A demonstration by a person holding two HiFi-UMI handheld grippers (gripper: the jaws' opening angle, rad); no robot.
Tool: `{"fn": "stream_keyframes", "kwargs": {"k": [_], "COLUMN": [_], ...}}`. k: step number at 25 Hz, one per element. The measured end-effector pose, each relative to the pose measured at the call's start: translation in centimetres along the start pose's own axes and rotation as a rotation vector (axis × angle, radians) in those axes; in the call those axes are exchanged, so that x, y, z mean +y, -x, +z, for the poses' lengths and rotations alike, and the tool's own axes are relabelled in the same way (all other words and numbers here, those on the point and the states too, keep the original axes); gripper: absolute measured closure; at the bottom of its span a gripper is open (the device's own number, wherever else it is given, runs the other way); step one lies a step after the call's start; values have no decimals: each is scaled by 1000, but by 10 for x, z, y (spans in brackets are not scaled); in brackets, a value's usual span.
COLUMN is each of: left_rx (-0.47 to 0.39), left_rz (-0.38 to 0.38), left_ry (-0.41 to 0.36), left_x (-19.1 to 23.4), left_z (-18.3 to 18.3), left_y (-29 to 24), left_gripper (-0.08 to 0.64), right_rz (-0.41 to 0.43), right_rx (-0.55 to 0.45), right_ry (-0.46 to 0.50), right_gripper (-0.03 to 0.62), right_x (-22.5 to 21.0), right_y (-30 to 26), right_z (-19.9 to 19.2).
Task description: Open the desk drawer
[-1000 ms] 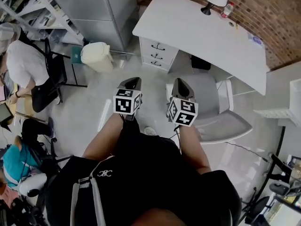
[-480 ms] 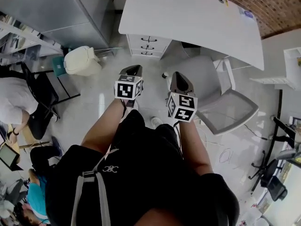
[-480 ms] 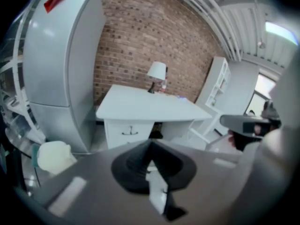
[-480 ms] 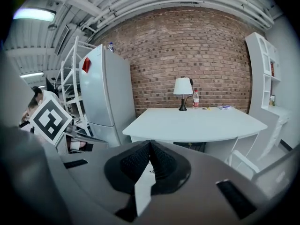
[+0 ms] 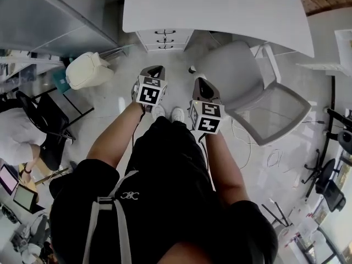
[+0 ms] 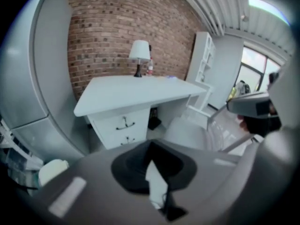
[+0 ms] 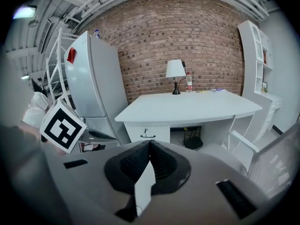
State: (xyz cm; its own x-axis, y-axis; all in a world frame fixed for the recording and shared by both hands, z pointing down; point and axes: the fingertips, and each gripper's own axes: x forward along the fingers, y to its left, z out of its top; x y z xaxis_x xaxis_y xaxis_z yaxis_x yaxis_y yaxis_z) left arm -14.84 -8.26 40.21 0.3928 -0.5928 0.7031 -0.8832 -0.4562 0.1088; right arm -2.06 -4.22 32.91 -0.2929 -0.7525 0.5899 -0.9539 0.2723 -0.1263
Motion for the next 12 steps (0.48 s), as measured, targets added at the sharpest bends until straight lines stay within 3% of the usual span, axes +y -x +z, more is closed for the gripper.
{"fn": "stream_keyframes", "kwargs": {"k": [3,12], "left_rx": [29,59], "left_rz": [16,40], "left_ry": [-35,-327], "left_x": [6,28], "left_z": [-10,-15], "left_y": [-18,-115], "left_gripper": [560,558], "right_rz": [7,14], "right_rx": [16,78], "right_ry": [-14,-35], "right_gripper": [594,594], "right_x": [-5,-24], "right_y": [-14,-79], "right_z": [-8,-44]}}
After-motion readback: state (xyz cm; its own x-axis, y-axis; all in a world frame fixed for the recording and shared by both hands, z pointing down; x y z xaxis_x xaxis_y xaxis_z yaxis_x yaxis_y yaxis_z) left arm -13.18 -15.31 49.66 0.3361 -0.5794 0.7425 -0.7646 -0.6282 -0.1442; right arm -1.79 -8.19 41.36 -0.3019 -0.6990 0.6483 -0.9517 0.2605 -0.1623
